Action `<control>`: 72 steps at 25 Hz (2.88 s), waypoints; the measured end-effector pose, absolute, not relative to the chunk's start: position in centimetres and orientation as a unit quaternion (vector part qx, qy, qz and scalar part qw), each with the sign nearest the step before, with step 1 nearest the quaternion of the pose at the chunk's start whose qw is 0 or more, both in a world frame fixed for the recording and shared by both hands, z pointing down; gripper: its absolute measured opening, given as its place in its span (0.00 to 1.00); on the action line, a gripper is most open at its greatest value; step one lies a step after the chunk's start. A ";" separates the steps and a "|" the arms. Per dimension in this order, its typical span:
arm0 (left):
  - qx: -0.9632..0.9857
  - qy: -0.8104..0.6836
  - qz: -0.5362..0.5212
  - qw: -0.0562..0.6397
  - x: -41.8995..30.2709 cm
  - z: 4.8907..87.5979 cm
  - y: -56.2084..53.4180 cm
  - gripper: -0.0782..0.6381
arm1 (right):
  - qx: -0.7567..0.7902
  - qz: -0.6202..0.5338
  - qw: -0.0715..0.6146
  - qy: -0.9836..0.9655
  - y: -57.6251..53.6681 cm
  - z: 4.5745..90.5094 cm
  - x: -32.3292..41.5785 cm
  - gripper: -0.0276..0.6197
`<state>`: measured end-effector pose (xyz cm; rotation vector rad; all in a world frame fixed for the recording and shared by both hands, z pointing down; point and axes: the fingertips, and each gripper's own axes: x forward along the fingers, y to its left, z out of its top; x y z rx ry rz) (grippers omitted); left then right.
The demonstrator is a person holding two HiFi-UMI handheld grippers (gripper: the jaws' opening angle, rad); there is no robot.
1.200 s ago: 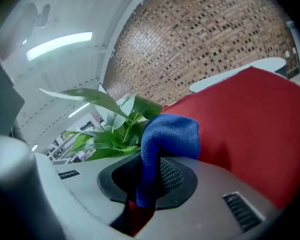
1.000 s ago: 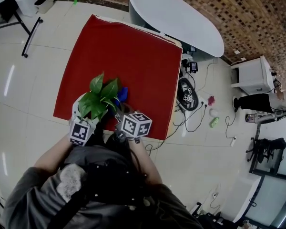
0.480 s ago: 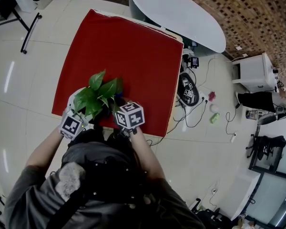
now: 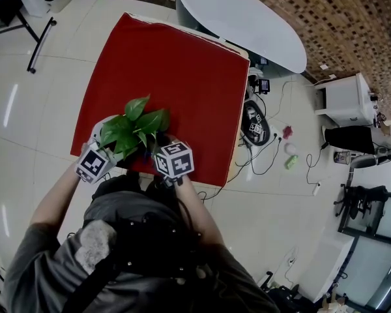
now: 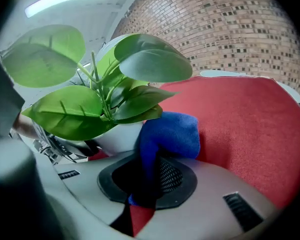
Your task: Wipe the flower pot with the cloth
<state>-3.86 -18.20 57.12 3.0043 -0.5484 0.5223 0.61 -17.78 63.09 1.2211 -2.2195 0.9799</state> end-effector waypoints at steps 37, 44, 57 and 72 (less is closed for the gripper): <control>0.876 -0.448 0.171 0.048 -3.0 56.5 -17.6 0.76 | 0.338 0.352 0.213 -0.847 -12.7 62.0 3.0 0.16; 0.916 -0.367 0.153 0.051 -2.6 56.6 -16.7 0.76 | 0.396 0.376 0.141 -0.826 -15.1 60.8 8.3 0.16; 0.949 -0.275 0.145 0.048 -2.9 56.5 -17.3 0.76 | 0.285 0.401 0.083 -0.867 -17.9 57.9 1.6 0.16; 0.970 -0.193 0.145 0.037 -4.7 57.0 -17.2 0.76 | 0.323 0.351 0.241 -0.845 -18.1 63.5 -0.6 0.16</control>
